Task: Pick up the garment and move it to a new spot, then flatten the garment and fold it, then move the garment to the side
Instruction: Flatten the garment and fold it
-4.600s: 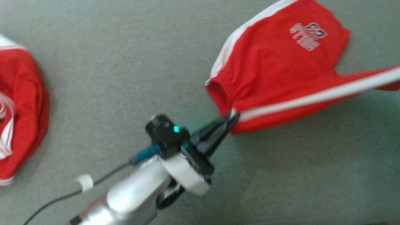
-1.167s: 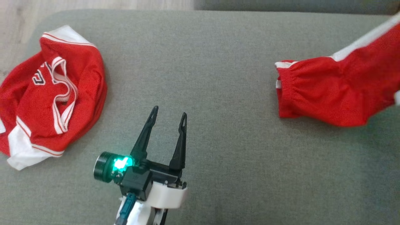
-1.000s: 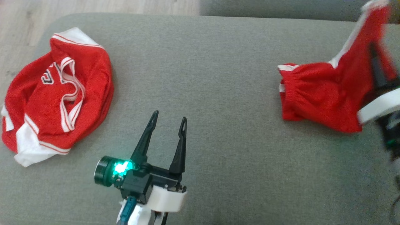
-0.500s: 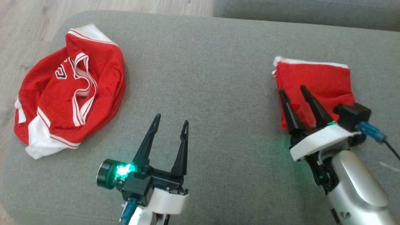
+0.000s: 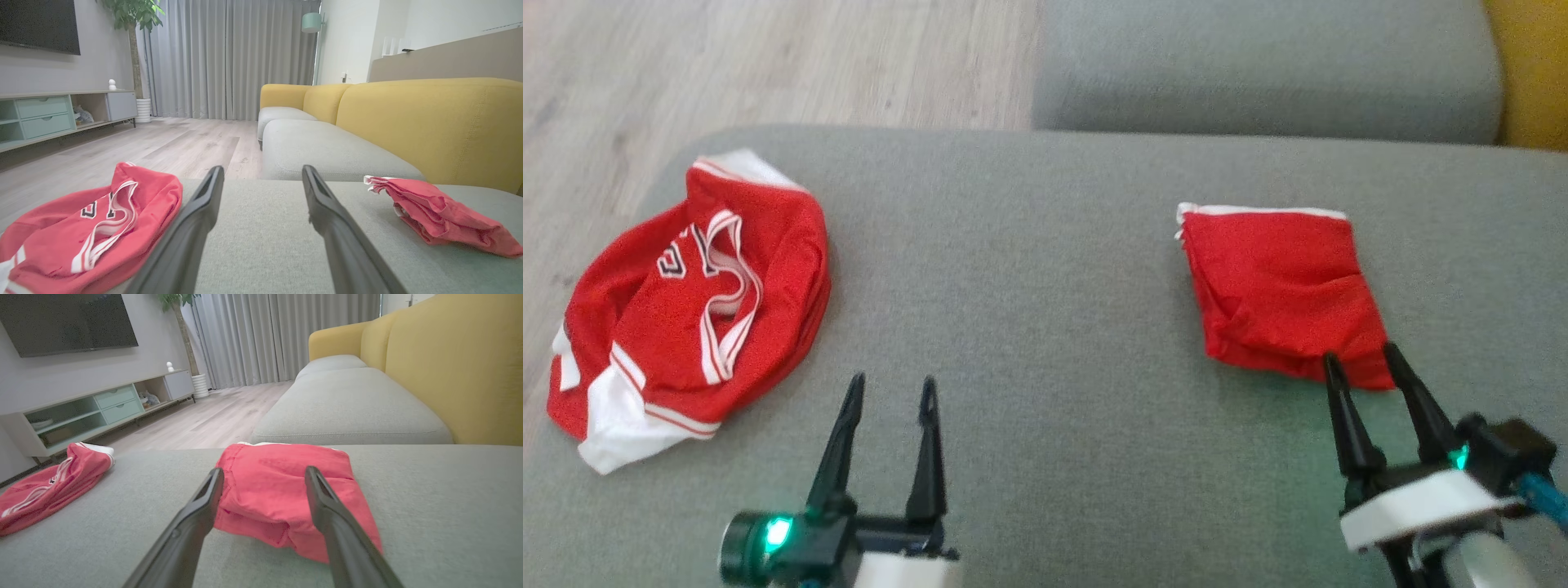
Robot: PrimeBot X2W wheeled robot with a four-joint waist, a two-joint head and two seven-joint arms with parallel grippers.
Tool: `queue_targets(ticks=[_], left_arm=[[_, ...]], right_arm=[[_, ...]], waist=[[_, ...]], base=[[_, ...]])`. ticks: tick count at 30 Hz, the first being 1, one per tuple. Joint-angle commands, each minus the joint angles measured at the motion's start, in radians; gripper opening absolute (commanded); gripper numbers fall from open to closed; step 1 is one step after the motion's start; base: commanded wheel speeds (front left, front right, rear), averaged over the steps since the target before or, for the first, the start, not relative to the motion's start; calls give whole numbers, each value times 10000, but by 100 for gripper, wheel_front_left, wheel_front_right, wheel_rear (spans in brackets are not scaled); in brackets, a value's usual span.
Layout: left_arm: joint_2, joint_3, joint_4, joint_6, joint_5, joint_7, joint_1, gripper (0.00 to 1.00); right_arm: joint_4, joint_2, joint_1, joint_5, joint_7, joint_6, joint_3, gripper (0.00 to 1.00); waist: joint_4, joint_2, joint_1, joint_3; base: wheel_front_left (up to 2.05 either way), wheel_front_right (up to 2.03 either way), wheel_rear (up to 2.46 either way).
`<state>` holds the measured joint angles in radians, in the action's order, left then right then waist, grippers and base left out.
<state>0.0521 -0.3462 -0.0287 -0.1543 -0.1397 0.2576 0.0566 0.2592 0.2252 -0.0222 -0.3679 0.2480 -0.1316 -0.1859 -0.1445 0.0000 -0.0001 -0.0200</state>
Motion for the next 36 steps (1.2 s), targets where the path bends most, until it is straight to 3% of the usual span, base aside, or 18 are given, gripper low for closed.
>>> queue_targets(ticks=[1, 5, 7, 15, 27, 36], left_arm=[[-6, 528, 365, 14, 63, 42, 19, 100], [-6, 870, 332, 142, 163, 42, 431, 100], [-8, 946, 326, 226, 206, 42, 548, 100], [-15, 826, 347, 424, 238, 42, 490, 100], [-17, -277, 345, 305, -234, 42, -226, 100], [-18, -781, 264, 176, -409, 42, -956, 100]], right_arm=[[-460, 46, 113, 256, 132, 9, 11, 100], [-530, -263, 654, 493, 134, 9, 428, 100], [-412, -404, 741, 480, 135, 9, 579, 0], [736, -711, -404, 583, 136, 9, 854, 0], [4257, -395, -4322, 790, 137, 9, 600, 0], [5931, -621, -5172, 1067, 137, 9, 356, 0]], waist=[[180, 0, 1, 352], [170, 0, 1, 528], [112, 0, 1, 553], [-501, 0, 1, 379], [-1752, 0, 1, -1027], [-2083, 0, 1, -1946]], base=[[0, 0, 0], [0, 0, 0], [0, 0, 0], [0, 0, 0], [0, 0, 0], [0, 0, 0]])
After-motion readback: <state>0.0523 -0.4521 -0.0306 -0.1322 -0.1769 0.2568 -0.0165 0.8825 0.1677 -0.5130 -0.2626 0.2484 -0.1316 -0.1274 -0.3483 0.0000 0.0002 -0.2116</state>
